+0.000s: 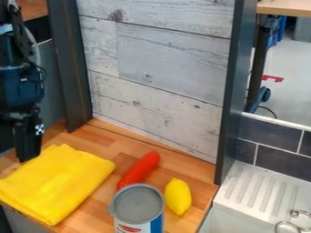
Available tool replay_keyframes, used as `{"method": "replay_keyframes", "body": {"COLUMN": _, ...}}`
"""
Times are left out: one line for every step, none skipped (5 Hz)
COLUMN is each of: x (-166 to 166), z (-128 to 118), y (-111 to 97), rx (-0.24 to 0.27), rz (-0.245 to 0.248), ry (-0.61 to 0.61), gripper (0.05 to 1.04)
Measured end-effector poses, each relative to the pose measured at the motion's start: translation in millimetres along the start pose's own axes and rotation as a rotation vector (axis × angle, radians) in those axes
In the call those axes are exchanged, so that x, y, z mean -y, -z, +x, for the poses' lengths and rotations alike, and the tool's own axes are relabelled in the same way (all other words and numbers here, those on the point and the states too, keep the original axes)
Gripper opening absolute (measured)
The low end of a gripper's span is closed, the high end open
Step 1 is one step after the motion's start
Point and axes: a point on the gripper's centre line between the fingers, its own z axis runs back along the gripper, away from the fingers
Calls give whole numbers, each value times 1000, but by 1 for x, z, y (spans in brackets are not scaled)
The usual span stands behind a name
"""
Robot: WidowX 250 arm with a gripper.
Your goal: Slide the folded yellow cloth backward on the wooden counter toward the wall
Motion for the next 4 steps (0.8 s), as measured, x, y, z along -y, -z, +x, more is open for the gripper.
{"method": "replay_keyframes", "body": {"x": 0, "z": 1, "y": 6, "rx": -16, "rz": -11, "ry": 0, "gripper": 1001}}
{"method": "replay_keyframes", "body": {"x": -9, "z": 16, "y": 10, "rx": 45, "rz": 27, "ry": 7, "gripper": 1001}}
{"method": "replay_keyframes", "body": {"x": -23, "z": 36, "y": 19, "rx": 87, "rz": 66, "ry": 17, "gripper": 1001}}
{"method": "replay_keyframes", "body": {"x": -41, "z": 51, "y": 45, "rx": 77, "rz": 121, "ry": 21, "gripper": 1001}}
